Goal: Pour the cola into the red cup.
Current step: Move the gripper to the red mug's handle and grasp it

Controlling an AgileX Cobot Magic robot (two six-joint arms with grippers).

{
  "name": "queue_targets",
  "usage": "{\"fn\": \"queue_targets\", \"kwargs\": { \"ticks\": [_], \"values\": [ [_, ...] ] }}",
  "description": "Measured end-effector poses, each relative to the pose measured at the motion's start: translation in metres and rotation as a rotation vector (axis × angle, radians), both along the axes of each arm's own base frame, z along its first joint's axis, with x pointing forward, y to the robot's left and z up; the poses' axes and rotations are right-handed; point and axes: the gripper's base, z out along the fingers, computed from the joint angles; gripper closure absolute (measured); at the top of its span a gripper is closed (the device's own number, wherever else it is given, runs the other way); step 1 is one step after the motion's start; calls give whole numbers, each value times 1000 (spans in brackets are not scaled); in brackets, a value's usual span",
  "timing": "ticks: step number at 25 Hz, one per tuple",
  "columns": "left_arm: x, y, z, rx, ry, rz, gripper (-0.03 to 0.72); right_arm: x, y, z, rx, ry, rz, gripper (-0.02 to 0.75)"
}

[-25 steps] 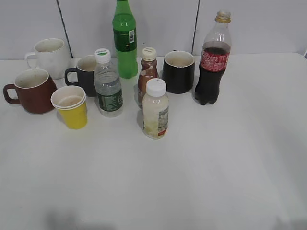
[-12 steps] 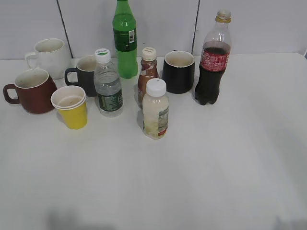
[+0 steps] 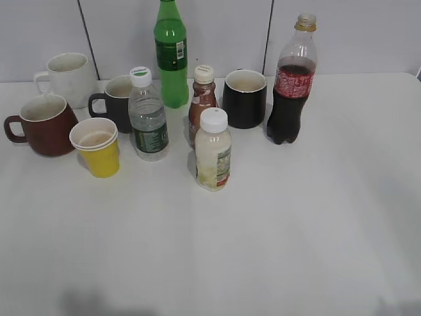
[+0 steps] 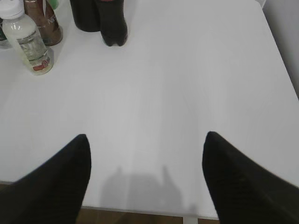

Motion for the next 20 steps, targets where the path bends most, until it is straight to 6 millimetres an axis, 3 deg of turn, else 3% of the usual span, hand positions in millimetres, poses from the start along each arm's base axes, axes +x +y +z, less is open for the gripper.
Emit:
{"fn": "queue_targets", "kwargs": {
  "ticks": [3,8,13,16,20],
  "values": [
    [41,-4,12,2,-127,-31,451,0,0,0,5,1,4,183],
    [123,-9,2,1,-128,-65,451,0,0,0,5,1,4,183],
    [202,-10,-51,-10,-7,-74,451,0,0,0,0,0,0,183],
    [231,1,-85,-19,16,-38,451,0,0,0,5,1,4,183],
    [254,28,-133,-39,68,15,451,0,0,0,0,0,0,183]
  ]
}}
